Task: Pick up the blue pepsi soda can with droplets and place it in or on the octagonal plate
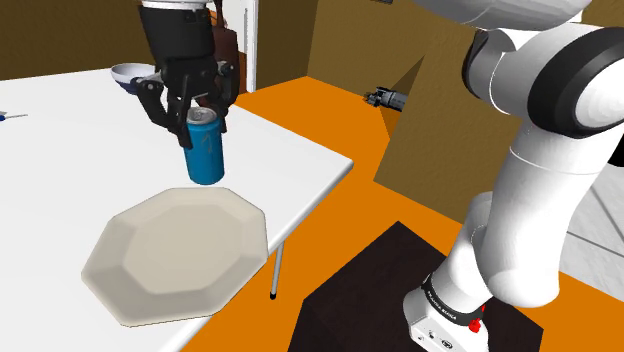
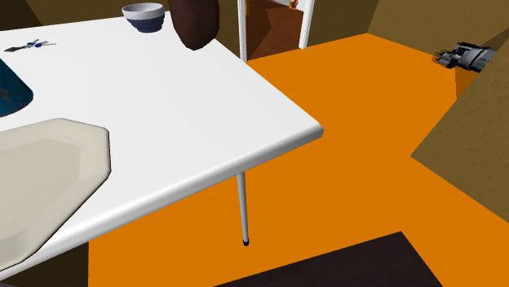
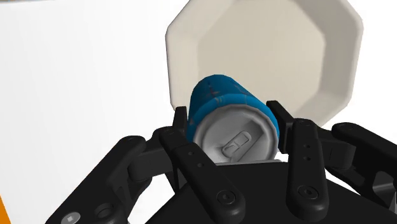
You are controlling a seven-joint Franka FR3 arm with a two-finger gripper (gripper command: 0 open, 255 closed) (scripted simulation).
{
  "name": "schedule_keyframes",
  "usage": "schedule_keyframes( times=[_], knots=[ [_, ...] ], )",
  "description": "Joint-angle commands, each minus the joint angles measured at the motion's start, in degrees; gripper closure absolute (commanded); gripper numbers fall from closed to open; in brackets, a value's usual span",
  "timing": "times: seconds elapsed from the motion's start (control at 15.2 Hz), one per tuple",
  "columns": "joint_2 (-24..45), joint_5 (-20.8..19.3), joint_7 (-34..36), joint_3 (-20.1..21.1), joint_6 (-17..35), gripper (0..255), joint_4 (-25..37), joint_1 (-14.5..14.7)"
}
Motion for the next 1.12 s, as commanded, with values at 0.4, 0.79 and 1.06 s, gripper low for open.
schedule_keyframes(
  times=[0.4,0.79,1.06],
  knots=[
    [3.29,-0.90,7.16,2.42,0.63,255,2.41,4.97],
    [1.62,-0.28,6.83,2.29,6.05,255,-4.60,4.21],
    [0.94,-0.04,6.68,2.20,9.43,255,-8.61,3.87]
  ],
)
